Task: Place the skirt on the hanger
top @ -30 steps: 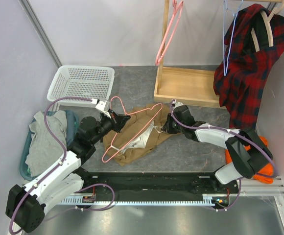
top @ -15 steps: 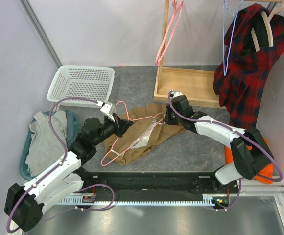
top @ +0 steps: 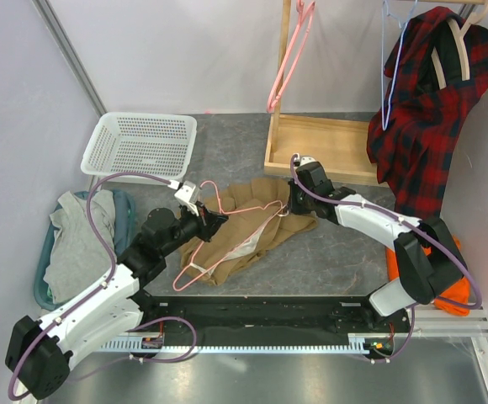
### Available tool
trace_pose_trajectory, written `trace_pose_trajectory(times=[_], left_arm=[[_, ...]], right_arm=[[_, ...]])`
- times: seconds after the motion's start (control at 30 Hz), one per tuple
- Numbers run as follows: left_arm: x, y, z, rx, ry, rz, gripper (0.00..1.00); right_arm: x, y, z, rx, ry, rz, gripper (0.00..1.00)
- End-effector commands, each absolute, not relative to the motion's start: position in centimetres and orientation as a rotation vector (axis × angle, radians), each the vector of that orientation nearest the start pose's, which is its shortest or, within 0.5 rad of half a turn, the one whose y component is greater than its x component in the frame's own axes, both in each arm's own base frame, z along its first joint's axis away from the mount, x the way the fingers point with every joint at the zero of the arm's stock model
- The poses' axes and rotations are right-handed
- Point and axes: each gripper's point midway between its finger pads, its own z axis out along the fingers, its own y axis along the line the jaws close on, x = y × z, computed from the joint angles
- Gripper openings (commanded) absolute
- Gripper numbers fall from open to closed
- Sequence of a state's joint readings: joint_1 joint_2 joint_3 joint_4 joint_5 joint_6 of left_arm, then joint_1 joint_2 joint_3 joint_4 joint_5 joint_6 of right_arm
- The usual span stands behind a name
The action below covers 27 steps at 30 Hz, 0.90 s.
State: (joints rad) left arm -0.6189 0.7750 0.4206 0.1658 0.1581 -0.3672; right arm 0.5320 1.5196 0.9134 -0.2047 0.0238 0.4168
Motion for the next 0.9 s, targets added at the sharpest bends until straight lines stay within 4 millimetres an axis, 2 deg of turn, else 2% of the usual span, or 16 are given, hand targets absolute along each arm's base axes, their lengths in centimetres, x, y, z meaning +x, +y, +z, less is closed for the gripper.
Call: trace_pose_trajectory(times=[0.0, 0.5, 0.63, 0.87], left_arm=[[23.5, -21.5, 18.5, 0.389, 1.771, -0.796, 0.02], [22.3, -22.9, 18.1, 0.482, 1.755, -0.848, 0.02], [21.9, -23.8, 17.9, 0.518, 1.756, -0.888, 0.02], [21.9, -25.4, 18.4, 0.554, 1.742, -0.923, 0.02]], right_arm=[[34.6, 20.8, 10.2, -0.124, 2.354, 0.407, 0.00], [35.2, 21.2, 11.5, -0.132, 2.338, 0.430, 0.00], [35.3, 21.8, 13.2, -0.145, 2.296, 0.475, 0.00], [34.0, 23.9, 15.5, -0.237, 2.251, 0.650, 0.00]])
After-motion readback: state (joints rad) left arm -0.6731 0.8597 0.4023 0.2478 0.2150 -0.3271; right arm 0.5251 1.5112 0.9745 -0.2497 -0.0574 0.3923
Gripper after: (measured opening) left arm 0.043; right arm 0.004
